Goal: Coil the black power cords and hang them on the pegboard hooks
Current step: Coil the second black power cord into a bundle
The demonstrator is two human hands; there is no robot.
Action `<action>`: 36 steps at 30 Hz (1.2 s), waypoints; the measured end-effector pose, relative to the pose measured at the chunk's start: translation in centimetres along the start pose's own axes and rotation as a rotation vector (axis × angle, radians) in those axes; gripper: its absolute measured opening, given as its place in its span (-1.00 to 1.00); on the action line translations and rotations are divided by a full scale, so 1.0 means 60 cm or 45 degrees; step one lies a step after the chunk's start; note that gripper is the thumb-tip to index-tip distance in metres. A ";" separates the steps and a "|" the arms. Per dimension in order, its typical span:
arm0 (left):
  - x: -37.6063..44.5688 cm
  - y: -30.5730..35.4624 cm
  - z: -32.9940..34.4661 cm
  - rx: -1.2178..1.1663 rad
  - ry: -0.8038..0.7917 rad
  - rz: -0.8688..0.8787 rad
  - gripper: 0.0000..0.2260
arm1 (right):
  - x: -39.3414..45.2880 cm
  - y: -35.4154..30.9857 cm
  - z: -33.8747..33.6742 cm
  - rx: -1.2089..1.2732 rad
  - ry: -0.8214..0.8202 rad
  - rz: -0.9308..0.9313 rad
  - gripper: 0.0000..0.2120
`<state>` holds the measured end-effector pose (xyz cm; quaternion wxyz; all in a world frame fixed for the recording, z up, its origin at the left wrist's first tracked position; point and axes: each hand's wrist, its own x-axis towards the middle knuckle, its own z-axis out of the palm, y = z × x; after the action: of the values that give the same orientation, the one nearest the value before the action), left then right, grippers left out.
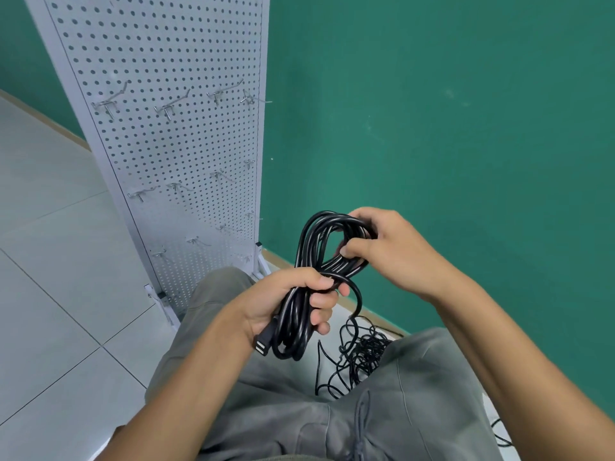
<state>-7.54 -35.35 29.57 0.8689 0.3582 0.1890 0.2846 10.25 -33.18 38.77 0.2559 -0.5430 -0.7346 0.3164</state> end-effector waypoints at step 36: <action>0.019 -0.004 0.055 0.927 0.653 0.264 -0.87 | 0.025 -0.029 0.046 0.095 0.421 0.234 -0.70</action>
<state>-4.82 -36.47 31.47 0.5786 0.5751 0.4488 0.3646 6.74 -32.60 38.25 0.3632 -0.6426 -0.6174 0.2719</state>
